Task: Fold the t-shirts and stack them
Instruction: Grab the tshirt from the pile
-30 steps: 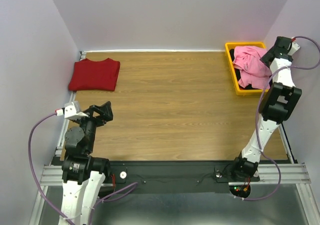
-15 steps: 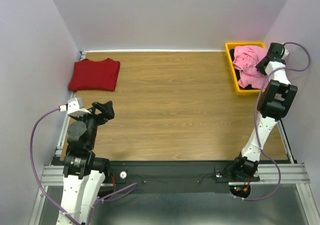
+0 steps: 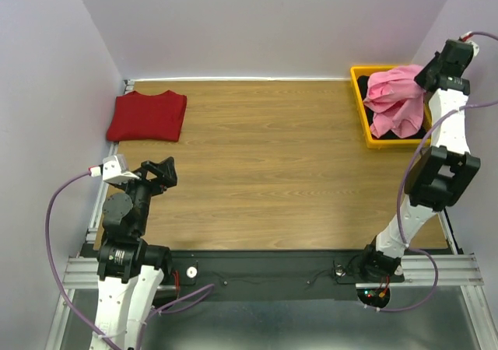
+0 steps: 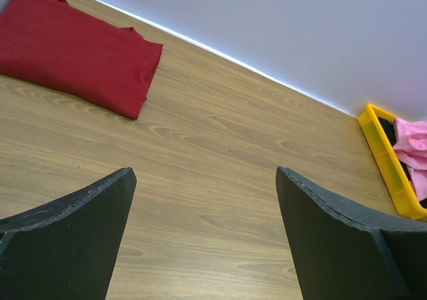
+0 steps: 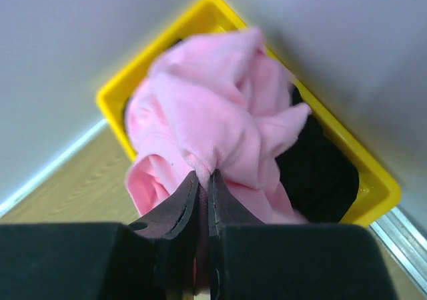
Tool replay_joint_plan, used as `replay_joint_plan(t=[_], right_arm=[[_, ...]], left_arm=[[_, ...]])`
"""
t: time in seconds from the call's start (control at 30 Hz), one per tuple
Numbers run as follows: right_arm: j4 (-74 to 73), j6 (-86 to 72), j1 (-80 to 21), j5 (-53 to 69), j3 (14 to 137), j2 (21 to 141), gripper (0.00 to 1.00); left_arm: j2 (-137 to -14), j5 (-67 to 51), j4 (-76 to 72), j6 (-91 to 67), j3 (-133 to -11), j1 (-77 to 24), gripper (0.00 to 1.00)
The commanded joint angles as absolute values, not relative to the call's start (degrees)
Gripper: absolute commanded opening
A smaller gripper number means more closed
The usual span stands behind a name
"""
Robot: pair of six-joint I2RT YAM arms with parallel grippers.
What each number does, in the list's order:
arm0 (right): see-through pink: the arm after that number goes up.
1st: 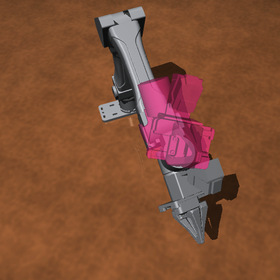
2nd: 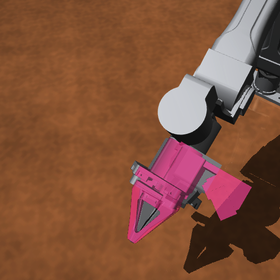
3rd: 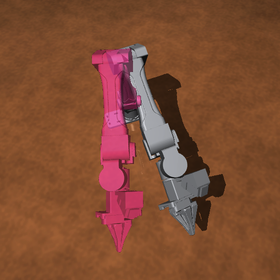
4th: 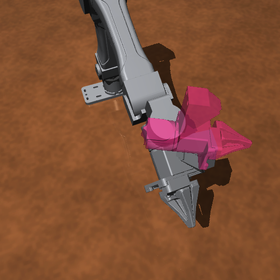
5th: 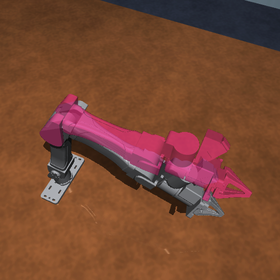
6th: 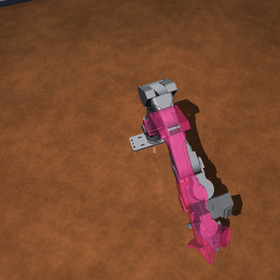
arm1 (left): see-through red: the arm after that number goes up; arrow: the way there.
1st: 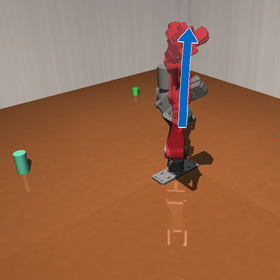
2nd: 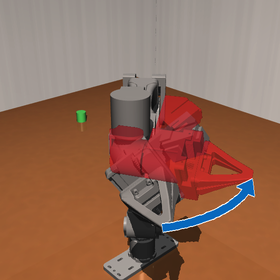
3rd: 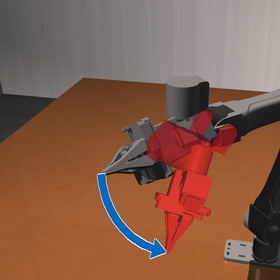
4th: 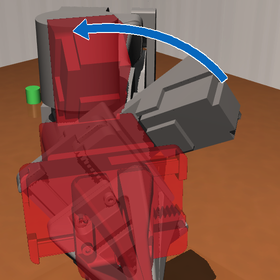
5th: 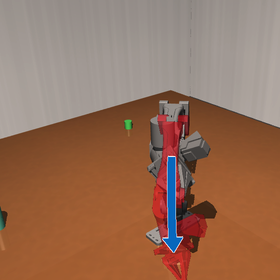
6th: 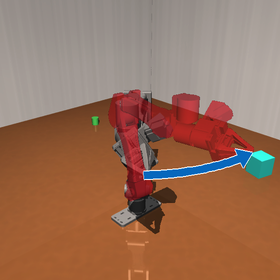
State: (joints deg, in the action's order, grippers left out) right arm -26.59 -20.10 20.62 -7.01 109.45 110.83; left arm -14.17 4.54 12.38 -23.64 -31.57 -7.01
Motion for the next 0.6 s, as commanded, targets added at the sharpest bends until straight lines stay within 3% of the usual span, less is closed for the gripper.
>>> replay_joint_plan(t=[0.0, 0.57], right_arm=[[-25.6, -18.0, 19.2, -5.4, 107.5, 104.0, 0.01], [-25.8, -21.3, -4.8, 6.5, 108.2, 93.3, 0.01]], left_arm=[[-13.6, 3.7, 9.1, -22.8, -31.5, -6.4, 0.98], [-14.8, 1.7, 8.1, -22.8, -31.1, -6.2, 0.98]])
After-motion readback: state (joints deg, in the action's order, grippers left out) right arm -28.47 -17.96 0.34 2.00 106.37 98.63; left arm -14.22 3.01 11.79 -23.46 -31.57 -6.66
